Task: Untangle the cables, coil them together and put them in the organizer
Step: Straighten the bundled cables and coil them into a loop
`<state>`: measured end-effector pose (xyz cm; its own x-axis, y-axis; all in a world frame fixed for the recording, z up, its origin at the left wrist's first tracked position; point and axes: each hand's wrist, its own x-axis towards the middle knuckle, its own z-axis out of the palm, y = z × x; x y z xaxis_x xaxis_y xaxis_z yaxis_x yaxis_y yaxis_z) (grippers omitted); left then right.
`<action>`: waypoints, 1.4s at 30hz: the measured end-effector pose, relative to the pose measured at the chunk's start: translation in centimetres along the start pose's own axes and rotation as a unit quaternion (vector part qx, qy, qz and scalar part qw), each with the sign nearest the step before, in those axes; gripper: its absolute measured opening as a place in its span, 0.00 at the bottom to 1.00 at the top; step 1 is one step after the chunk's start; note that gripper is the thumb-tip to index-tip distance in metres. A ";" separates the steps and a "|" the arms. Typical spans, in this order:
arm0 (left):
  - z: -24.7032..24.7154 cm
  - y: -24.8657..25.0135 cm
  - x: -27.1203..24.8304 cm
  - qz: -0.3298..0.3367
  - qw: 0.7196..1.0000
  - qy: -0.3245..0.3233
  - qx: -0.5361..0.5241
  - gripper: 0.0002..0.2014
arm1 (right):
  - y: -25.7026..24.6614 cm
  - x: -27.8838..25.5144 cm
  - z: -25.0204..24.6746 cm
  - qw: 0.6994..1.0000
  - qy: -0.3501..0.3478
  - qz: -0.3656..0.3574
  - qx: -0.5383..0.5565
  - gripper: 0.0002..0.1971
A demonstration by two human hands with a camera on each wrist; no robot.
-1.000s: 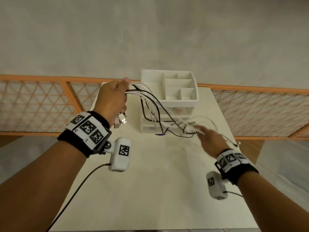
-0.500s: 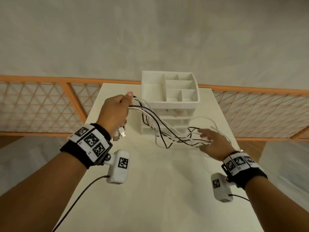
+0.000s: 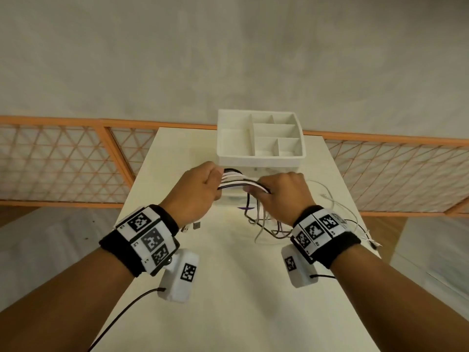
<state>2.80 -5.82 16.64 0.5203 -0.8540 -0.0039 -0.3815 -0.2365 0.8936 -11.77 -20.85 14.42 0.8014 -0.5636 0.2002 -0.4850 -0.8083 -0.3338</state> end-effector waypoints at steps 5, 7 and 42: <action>-0.3 -0.2 -0.3 -0.017 1.000 0.010 0.016 0.12 | -0.2 -1.0 -0.1 0.998 -0.035 0.043 -0.009 0.25; 0.3 0.2 -0.4 -0.007 1.000 -0.001 0.030 0.11 | -1.7 -0.9 0.1 0.996 0.014 -0.026 0.088 0.37; 5.1 5.5 2.1 -0.019 0.999 0.010 -0.028 0.27 | 1.5 -2.0 -3.2 0.955 0.259 -0.007 0.148 0.13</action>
<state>-2.05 -11.29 19.25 0.5498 -0.8348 -0.0302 -0.3177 -0.2424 0.9167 -15.23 -21.46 16.45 0.4898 -0.6235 0.6094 -0.2945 -0.7762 -0.5574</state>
